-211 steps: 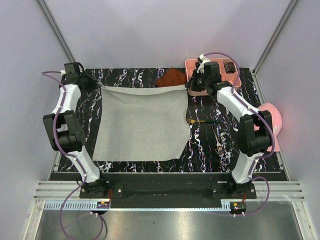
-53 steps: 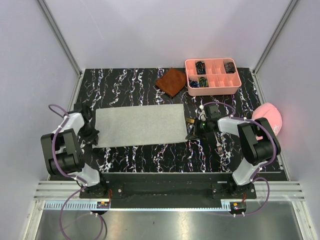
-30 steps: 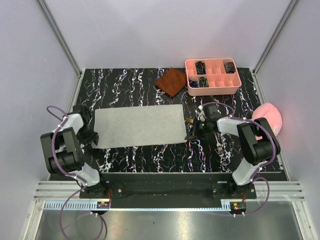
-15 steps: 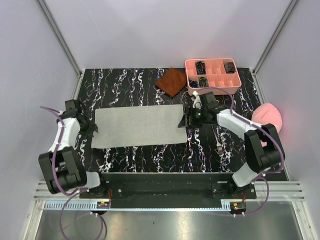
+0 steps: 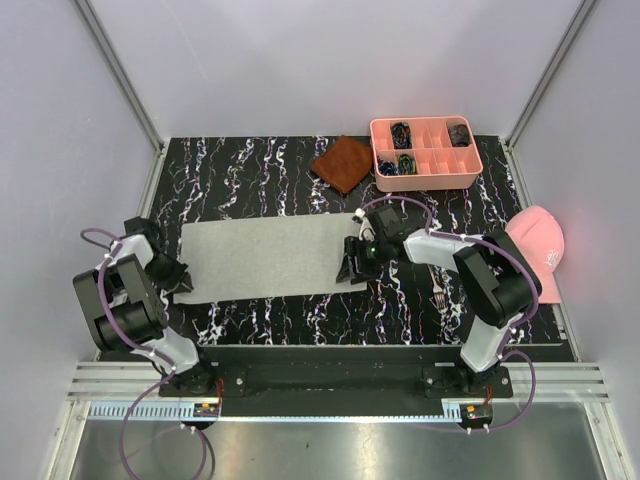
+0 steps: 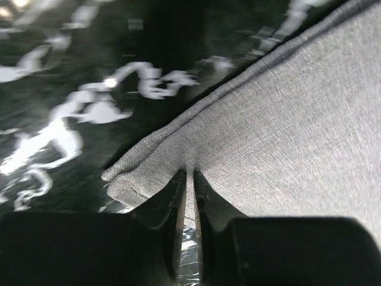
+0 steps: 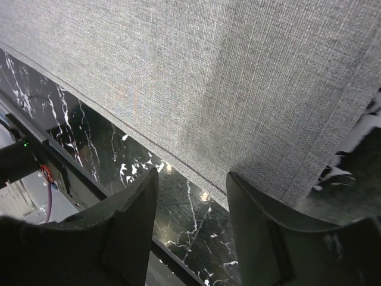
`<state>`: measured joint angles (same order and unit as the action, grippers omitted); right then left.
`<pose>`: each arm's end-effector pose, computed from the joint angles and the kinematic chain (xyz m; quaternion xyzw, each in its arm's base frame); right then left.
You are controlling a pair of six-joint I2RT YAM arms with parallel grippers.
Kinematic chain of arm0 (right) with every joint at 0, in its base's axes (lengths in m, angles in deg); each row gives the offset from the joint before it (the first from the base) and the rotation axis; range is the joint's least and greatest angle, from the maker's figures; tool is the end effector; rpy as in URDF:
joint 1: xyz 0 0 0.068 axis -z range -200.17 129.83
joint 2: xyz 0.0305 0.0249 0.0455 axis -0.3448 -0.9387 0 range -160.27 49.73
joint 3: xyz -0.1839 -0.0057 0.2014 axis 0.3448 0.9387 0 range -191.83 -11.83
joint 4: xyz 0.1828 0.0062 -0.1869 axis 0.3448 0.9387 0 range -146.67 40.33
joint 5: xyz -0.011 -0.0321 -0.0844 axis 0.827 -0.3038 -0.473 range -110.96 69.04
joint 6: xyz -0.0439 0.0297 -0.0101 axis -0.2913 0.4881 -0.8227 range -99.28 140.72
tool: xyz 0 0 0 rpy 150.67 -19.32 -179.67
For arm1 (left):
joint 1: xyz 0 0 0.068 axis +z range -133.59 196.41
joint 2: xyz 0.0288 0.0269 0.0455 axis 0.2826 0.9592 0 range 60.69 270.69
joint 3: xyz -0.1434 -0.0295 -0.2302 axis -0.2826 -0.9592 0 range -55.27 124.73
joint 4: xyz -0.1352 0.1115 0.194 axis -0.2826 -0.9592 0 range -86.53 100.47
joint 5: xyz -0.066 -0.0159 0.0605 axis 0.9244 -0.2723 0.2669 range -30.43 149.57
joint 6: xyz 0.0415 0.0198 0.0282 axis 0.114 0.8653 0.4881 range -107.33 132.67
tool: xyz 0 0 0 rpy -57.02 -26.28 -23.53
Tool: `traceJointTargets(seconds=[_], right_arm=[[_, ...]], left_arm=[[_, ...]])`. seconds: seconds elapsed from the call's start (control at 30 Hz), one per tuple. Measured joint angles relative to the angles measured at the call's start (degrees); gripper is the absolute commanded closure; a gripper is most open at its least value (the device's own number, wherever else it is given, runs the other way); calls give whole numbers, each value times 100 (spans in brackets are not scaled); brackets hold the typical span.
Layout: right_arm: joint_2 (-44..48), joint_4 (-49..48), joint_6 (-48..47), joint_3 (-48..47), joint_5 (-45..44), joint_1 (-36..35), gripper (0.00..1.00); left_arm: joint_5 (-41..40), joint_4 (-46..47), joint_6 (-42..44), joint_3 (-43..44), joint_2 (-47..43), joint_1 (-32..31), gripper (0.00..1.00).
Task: Fold the napkin into a case and place the utensils inside
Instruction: Smooth out the rectangle-folded napkin at the center of the board.
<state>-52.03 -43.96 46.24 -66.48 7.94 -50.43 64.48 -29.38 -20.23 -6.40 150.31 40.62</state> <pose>0.2828 0.1850 0.1423 -0.1036 0.9315 0.3309 0.1101 0.2393 0.1042 0.1550 -0.4729 0.8763 -0.0488 0.0783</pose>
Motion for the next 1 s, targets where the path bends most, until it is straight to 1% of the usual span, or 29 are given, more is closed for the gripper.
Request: traceJointTargets(seconds=[0.1, 0.13, 0.17, 0.23, 0.27, 0.33, 0.37, 0.43, 0.47, 0.5, 0.57, 0.6, 0.7, 0.83, 1.0], right_arm=[[0, -120, 26, 31, 52, -149, 38], [2, -122, 24, 24, 55, -170, 36], [11, -90, 22, 7, 48, -175, 31], [11, 70, 2, -125, -35, -177, 27], [4, 166, -15, -256, -98, -175, 24], [-96, 334, -31, -710, -138, -142, 23], [-195, 367, -26, -975, -138, -122, 23], [-619, 376, -2, -1836, -70, -44, 24], [-859, 313, 7, -2245, -52, -7, 25], [-1082, 264, 24, -2608, -13, 24, 31], [-1480, 214, 59, -3217, 66, 76, 39], [-1668, 225, 87, -3473, 92, 96, 50], [-2105, 221, 149, -3985, 181, 142, 65], [-2527, 227, 240, -4301, 302, 179, 71], [-2841, 256, 289, -4350, 452, 245, 74]], left_arm=[[-234, -149, -44, -39, -136, 146, 76], [-319, -205, -63, -48, -232, 151, 70], [-387, -260, -92, -50, -361, 151, 66], [-442, -291, -133, -44, -717, 146, 60], [-411, -271, -146, -20, -890, 120, 60], [-219, -153, -168, 96, -1088, 33, 65], [-55, -61, -192, 173, -1082, -28, 74], [382, 160, -295, 474, -811, -278, 80], [649, 291, -339, 732, -503, -470, 83], [807, 402, -387, 918, -254, -586, 83], [1056, 671, -468, 1362, 404, -885, 87], [1130, 767, -496, 1530, 671, -999, 87], [1298, 903, -595, 1843, 1174, -1185, 89], [1419, 999, -743, 2072, 1561, -1178, 89], [1436, 1045, -879, 2249, 1974, -1115, 90]])
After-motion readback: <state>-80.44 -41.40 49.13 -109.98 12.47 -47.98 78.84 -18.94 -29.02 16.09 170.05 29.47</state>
